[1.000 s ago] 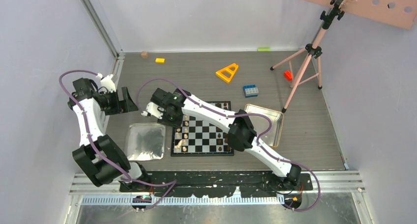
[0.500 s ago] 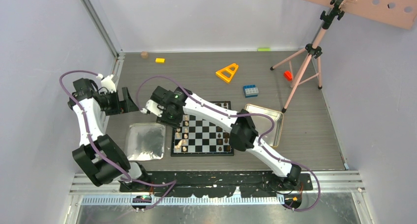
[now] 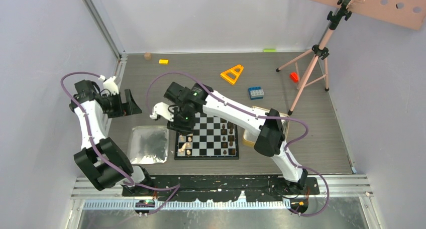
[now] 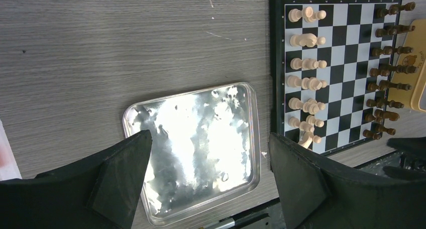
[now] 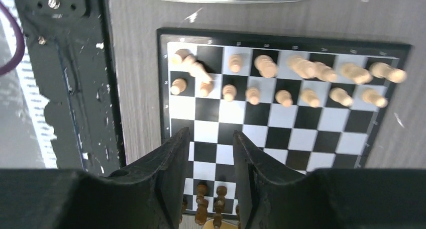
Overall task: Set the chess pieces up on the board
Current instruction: Pick up the chess piece from the chessboard.
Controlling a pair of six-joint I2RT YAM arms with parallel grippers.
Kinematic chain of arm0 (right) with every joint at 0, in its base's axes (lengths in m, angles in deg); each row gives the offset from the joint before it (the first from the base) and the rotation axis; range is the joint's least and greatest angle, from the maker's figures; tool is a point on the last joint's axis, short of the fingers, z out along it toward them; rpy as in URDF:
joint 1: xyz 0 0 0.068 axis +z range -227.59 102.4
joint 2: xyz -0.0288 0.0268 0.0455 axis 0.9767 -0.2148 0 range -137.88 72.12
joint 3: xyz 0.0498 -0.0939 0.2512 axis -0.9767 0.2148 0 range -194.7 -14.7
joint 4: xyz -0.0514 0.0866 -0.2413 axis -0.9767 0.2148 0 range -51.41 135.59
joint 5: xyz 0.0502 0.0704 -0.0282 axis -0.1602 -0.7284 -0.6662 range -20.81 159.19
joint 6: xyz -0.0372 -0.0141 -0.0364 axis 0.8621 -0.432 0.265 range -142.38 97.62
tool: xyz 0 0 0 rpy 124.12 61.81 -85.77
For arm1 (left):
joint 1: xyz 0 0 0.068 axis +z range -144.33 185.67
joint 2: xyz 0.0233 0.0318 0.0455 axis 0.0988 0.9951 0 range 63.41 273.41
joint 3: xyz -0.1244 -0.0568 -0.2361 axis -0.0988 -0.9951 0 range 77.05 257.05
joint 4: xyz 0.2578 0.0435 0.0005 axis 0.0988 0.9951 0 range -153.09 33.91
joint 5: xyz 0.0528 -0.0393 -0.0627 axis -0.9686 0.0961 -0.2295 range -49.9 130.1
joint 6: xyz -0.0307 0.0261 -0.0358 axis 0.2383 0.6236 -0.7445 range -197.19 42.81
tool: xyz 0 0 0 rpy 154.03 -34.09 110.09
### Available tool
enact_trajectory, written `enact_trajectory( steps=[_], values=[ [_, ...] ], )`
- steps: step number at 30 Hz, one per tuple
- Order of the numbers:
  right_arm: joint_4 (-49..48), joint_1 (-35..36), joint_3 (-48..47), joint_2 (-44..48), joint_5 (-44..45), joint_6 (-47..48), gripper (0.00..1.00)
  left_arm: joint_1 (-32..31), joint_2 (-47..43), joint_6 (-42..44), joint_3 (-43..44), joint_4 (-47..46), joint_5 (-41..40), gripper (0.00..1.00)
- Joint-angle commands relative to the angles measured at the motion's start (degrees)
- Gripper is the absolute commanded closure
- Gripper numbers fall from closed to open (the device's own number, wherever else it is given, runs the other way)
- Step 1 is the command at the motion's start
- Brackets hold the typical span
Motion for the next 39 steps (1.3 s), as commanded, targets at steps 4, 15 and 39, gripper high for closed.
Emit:
enact_trajectory(
  steps=[4,15,39],
  values=[
    [1.53,1.47,3.89,-0.59,-7.77,9.85,0.58,0.62,-0.02,0.53,1.67,0.02,1.1,0.11],
    [1.09,3.26,3.21,-4.95,-7.51,14.17,0.64,0.62,0.19,0.53,0.69,-0.66,-0.14,0.11],
    [1.97,5.16,-2.17,-11.17,-4.28,17.64,0.64,0.62,1.57,1.45,0.15,-0.94,-0.97,0.11]
  ],
)
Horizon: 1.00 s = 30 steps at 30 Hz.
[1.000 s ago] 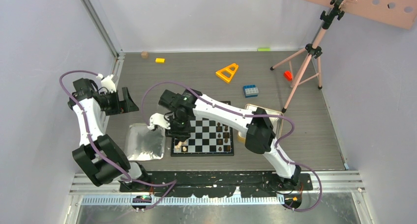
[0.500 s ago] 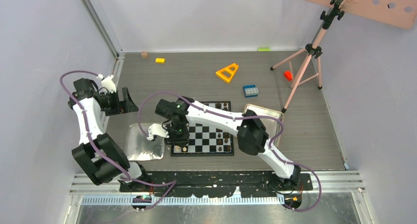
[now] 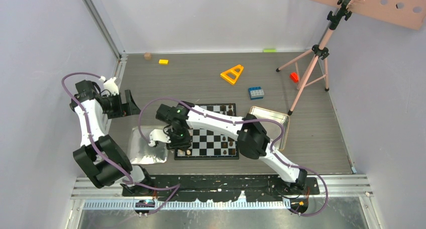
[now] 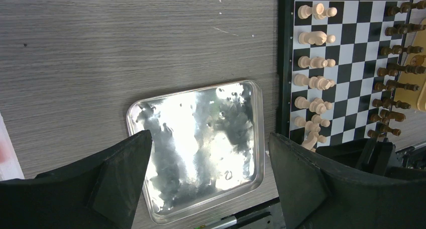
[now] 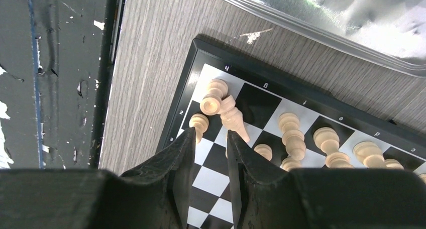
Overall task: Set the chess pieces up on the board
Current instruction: Pick up the chess piece from the chessboard.
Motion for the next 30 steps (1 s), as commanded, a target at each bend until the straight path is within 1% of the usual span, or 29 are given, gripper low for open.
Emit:
enact_trajectory(
  steps=[1,30],
  values=[
    [0.5,0.73,-3.29,-0.26,1.13,1.88,0.64,0.59,0.17,1.36,0.17,-0.81,0.33,0.11],
    [0.64,1.38,-3.67,-3.08,4.64,5.27,0.65,0.54,1.45,2.2,0.27,-0.24,0.72,0.11]
  ],
)
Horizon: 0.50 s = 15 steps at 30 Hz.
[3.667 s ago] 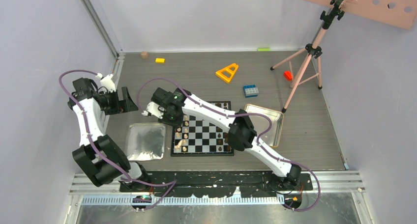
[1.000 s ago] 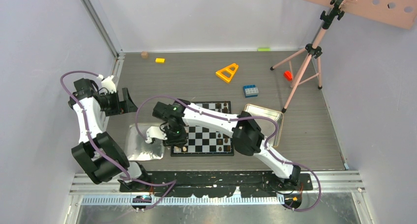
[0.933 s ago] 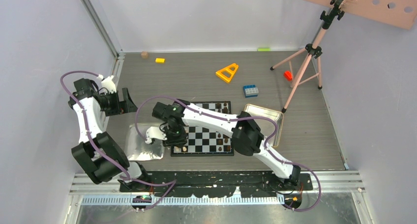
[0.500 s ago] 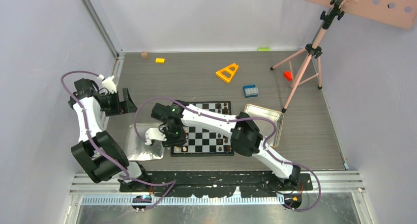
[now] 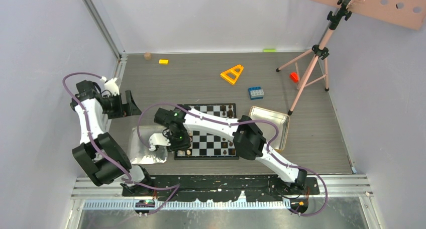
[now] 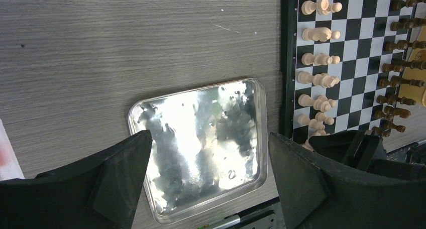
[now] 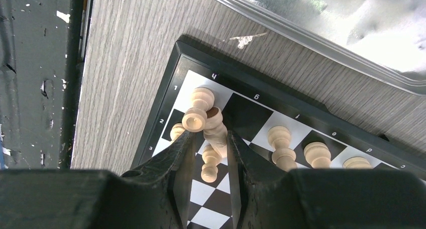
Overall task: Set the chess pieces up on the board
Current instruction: Pick up the chess piece from the chessboard.
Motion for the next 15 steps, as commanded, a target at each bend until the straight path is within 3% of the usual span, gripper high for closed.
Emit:
enact_trajectory(
  steps=[1,15],
  values=[
    [0.55,0.48,-1.87,0.24,0.89,1.48,0.65,0.59,0.39,0.91,0.34,-0.19,0.65,0.12],
    [-0.63,0.64,-0.71,-0.35,3.45,2.72,0.65,0.55,1.08,0.94,0.61,0.13,1.19,0.12]
  ],
)
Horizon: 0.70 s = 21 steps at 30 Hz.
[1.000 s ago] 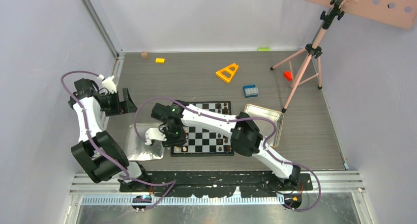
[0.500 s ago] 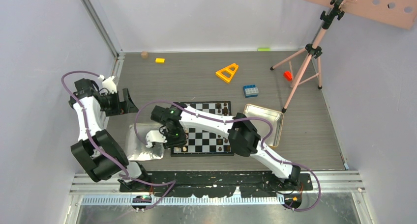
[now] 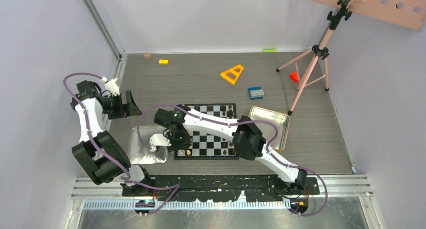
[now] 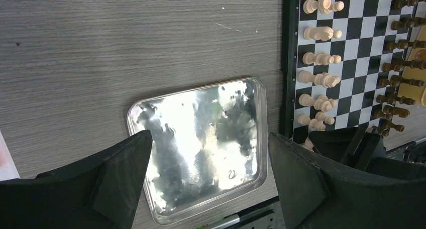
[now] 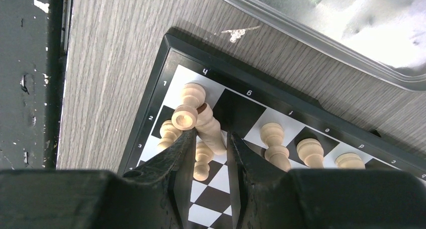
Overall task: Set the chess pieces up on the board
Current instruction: Pick up the chess piece from the chessboard.
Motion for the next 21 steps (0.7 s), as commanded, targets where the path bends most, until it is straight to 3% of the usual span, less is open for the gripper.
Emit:
enact_trajectory(
  steps=[1,9,21],
  values=[
    [-0.57,0.54,-0.74,-0.29,1.17,1.33,0.65,0.54,0.1,0.95,0.66,0.14,1.22,0.12],
    [-0.67,0.62,-0.36,-0.58,1.49,1.96,0.66,0.59,0.53,0.95,0.7,0.3,1.37,0.12],
    [-0.42,0.72,-0.52,-0.23,2.5,2.85,0.78,0.6,0.66,0.95,0.95,0.41,1.34,0.12]
  ],
)
